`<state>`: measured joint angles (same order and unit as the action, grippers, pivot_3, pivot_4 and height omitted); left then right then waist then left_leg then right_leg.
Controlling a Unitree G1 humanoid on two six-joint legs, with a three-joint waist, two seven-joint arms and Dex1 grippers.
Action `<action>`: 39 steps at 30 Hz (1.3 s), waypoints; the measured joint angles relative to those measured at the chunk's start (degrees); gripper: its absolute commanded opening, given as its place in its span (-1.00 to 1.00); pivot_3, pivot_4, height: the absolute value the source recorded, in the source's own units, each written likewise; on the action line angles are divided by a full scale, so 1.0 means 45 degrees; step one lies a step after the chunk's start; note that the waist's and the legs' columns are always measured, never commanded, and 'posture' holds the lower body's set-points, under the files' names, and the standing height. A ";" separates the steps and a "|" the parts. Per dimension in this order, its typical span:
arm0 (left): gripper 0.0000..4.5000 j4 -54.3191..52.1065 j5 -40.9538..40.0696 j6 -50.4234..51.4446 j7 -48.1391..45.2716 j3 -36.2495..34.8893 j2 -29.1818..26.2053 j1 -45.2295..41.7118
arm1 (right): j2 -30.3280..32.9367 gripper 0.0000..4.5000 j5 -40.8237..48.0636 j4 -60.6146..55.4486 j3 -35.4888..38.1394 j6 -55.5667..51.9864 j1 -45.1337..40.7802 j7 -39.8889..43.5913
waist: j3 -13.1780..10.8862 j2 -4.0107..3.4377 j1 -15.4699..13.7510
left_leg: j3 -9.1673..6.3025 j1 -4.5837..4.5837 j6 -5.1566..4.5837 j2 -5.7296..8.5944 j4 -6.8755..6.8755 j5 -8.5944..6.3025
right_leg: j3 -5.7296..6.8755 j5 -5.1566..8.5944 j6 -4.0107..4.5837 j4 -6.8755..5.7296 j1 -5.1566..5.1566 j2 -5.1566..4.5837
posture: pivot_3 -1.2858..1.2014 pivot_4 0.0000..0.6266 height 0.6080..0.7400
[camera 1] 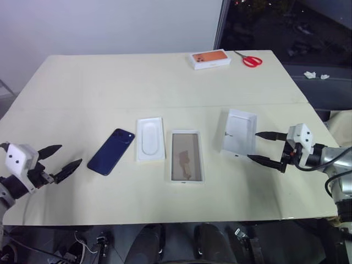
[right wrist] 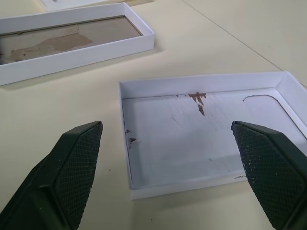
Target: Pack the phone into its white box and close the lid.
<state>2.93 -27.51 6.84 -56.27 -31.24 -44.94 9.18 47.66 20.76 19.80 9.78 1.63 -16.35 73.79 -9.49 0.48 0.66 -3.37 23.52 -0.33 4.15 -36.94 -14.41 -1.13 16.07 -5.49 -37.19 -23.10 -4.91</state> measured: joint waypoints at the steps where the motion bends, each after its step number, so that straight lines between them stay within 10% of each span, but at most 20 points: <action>1: 0.96 0.0000 -0.0001 0.0000 -0.0002 0.0000 0.0000 0.0002 | -0.0001 1.00 -0.0039 0.0001 -0.0026 0.0006 0.0000 -0.0007 | 0.0000 0.0000 -0.0001 | 0.0001 0.0000 0.0000 0.0000 0.0000 0.0000 | 0.0000 0.0000 0.0000 0.0000 0.0000 0.0000 | 0.03 -0.52 1.00; 39: 0.96 -0.2052 -0.0339 0.3597 0.2099 0.0426 -0.0115 -0.1264 | -0.0333 1.00 -0.1087 -0.0675 -0.1128 -0.0735 -0.1275 -0.0817 | 0.0000 -0.0001 0.0003 | 0.0002 0.0000 0.0000 0.0003 -0.0004 0.0000 | -0.0001 -0.0001 -0.0002 -0.0004 -0.0002 0.0002 | 0.03 -0.52 1.00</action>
<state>-6.31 -29.03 23.03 -46.82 -29.32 -45.45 3.50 46.16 15.87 16.76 4.70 -1.68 -22.09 70.11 -9.49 0.48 0.67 -3.36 23.52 -0.33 4.16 -36.96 -14.40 -1.13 16.06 -5.50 -37.21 -23.12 -4.90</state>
